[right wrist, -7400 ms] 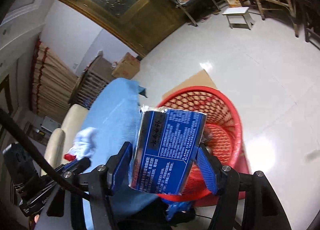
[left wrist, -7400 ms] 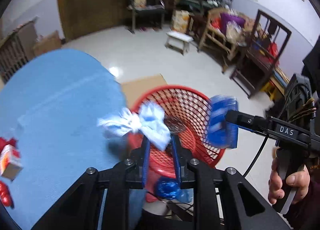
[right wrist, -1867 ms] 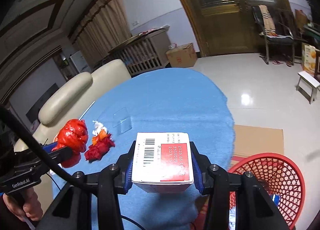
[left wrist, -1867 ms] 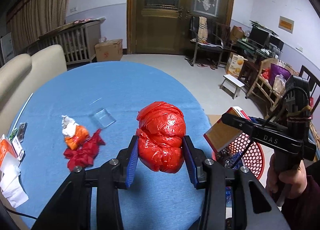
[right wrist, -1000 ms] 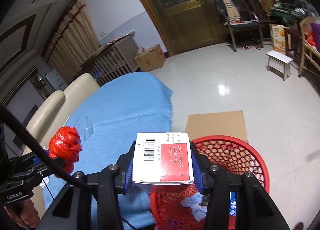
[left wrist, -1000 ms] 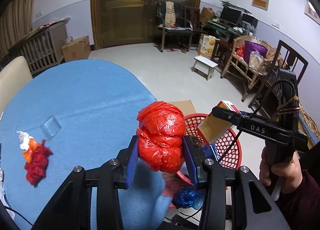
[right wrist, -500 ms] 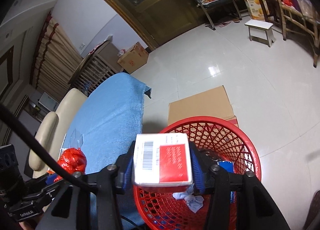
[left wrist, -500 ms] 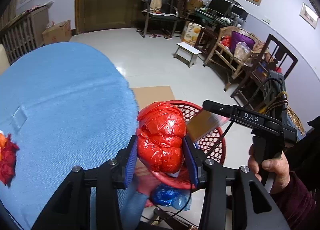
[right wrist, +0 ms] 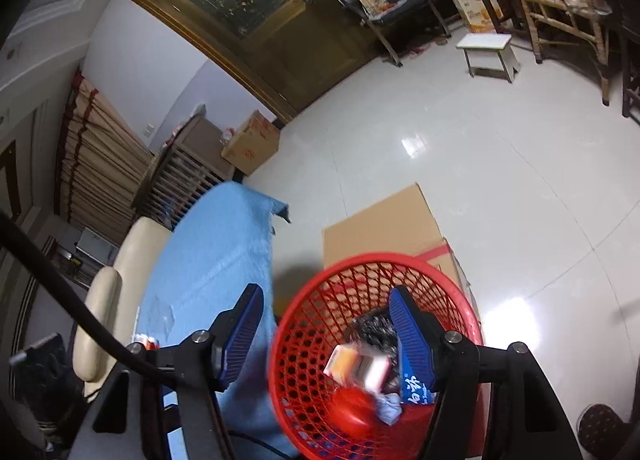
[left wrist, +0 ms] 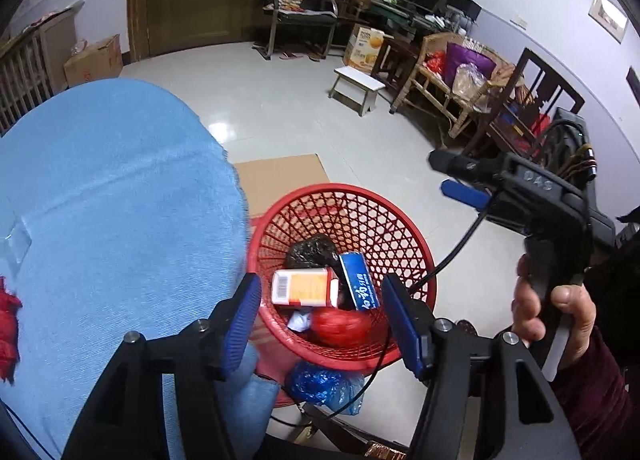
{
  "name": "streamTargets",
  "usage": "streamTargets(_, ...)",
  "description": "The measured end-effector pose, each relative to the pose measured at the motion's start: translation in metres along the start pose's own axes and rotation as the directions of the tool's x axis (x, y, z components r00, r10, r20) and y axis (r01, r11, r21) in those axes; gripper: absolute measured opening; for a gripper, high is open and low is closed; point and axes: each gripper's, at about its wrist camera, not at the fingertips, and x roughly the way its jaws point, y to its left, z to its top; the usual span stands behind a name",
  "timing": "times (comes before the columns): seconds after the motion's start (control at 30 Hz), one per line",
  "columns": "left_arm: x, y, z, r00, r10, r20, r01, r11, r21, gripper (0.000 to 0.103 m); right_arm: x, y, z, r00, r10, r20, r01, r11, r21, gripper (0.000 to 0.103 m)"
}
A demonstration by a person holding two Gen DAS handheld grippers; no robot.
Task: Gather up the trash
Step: 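Move both tools back over the table toward the white paper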
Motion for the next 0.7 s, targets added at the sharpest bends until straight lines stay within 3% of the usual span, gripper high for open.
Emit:
streamTargets(0.07, -0.01, 0.006, -0.006, 1.0, 0.021, 0.02, -0.021, 1.0, 0.002, 0.063, -0.004, 0.011, 0.002, 1.0, 0.019, 0.014, -0.019, 1.0, -0.016, 0.069)
streamTargets(0.2, -0.034, 0.031, -0.023, 0.989, 0.134, 0.068, -0.132, 0.991, -0.03, 0.063, -0.002, 0.042, 0.0, 0.997, 0.073, 0.001, -0.072, 0.994, -0.076, 0.069)
streamTargets(0.37, -0.081, 0.096, -0.053, 0.945, 0.306, 0.115, -0.283, 0.942, -0.178, 0.063, 0.027, 0.104, -0.018, 0.987, 0.127, -0.096, -0.143, 0.972, -0.188, 0.069)
streamTargets(0.47, -0.116, 0.146, -0.081, 0.909, 0.399, 0.121, -0.352, 0.89, -0.291, 0.063, 0.05, 0.141, -0.034, 0.976, 0.148, -0.158, -0.184, 0.952, -0.245, 0.069)
streamTargets(0.53, -0.14, 0.183, -0.105, 0.879, 0.464, 0.105, -0.398, 0.838, -0.373, 0.063, 0.071, 0.171, -0.048, 0.962, 0.166, -0.218, -0.225, 0.934, -0.277, 0.069)
streamTargets(0.7, -0.182, 0.255, -0.155, 0.839, 0.542, 0.048, -0.433, 0.718, -0.546, 0.063, 0.121, 0.252, -0.087, 0.93, 0.156, -0.333, -0.285, 0.878, -0.385, 0.069)
